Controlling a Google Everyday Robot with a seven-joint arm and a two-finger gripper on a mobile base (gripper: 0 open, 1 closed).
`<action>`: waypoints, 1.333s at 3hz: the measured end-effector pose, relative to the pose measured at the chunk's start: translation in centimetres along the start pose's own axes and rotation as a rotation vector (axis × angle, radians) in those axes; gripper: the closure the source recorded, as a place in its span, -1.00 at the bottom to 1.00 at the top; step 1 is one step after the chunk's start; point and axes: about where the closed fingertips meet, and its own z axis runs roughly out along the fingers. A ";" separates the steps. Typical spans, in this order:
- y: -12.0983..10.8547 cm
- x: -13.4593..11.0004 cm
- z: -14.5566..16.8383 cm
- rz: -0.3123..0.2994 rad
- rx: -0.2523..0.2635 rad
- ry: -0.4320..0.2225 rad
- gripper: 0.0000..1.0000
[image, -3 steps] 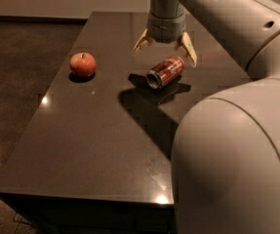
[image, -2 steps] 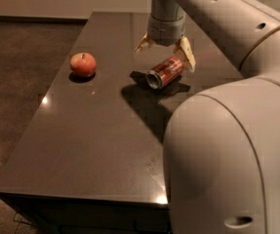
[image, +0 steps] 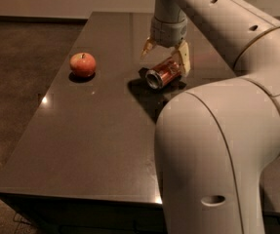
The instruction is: Place coke can upright
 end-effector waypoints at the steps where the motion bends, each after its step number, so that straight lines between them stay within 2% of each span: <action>1: 0.1 -0.2 -0.4 0.046 0.001 -0.008 -0.19; 2: 0.1 -0.2 -0.9 0.063 0.005 -0.018 0.30; 3: 0.4 -0.1 -1.6 0.034 -0.009 -0.031 0.76; 4: 1.9 0.4 -2.8 -0.098 -0.055 -0.084 1.00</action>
Offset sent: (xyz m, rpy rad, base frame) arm -0.0202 -0.0103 0.0226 -0.0479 0.0566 -0.1030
